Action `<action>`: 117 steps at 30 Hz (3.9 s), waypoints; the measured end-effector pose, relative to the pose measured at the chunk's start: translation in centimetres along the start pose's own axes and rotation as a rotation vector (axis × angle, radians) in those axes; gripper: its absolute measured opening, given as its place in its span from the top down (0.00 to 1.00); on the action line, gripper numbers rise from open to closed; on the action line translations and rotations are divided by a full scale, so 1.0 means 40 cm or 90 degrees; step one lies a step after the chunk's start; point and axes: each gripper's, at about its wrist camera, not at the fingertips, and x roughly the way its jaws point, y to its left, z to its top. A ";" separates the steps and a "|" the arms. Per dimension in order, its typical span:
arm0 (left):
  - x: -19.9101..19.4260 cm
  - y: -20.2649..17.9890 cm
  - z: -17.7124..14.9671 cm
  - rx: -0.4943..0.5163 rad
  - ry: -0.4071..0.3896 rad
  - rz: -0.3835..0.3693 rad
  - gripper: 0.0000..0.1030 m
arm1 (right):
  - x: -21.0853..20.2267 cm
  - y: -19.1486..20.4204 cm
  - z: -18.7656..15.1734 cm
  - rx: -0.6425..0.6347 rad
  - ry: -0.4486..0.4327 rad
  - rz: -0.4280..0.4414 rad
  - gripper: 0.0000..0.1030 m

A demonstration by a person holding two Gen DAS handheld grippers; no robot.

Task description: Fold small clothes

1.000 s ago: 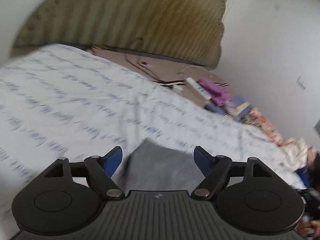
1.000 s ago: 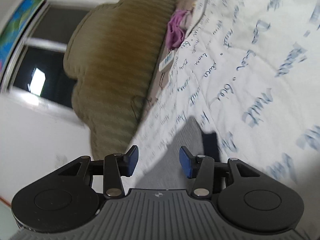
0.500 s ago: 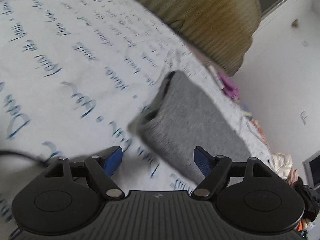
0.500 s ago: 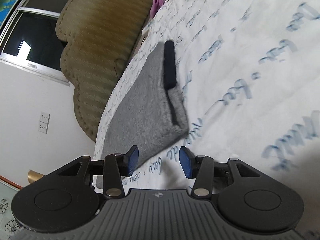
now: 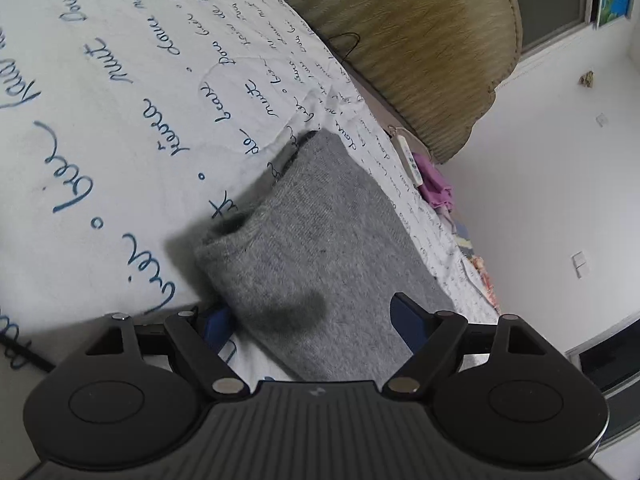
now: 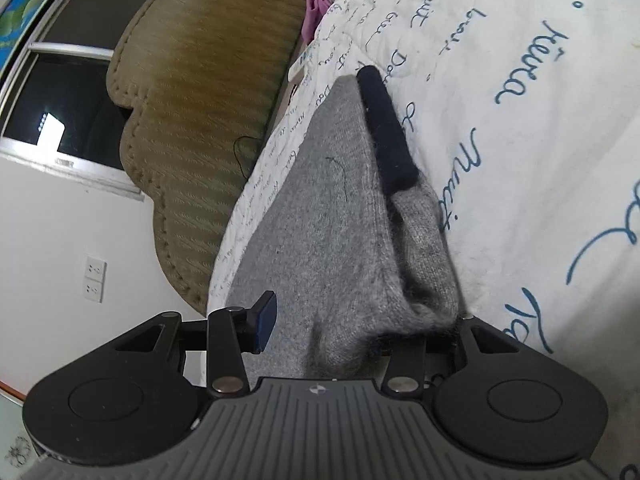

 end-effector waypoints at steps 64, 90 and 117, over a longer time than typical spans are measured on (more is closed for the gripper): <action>0.012 -0.108 0.050 0.045 -0.055 0.087 0.93 | -0.004 0.109 0.011 -0.071 -0.060 -0.034 0.89; -0.255 0.048 -0.177 0.031 0.065 0.105 0.95 | -0.321 -0.005 -0.207 -0.014 -0.037 -0.027 0.89; 0.074 -0.308 -0.125 0.505 -0.020 0.168 0.66 | -0.029 0.269 -0.091 -0.457 -0.043 -0.188 0.48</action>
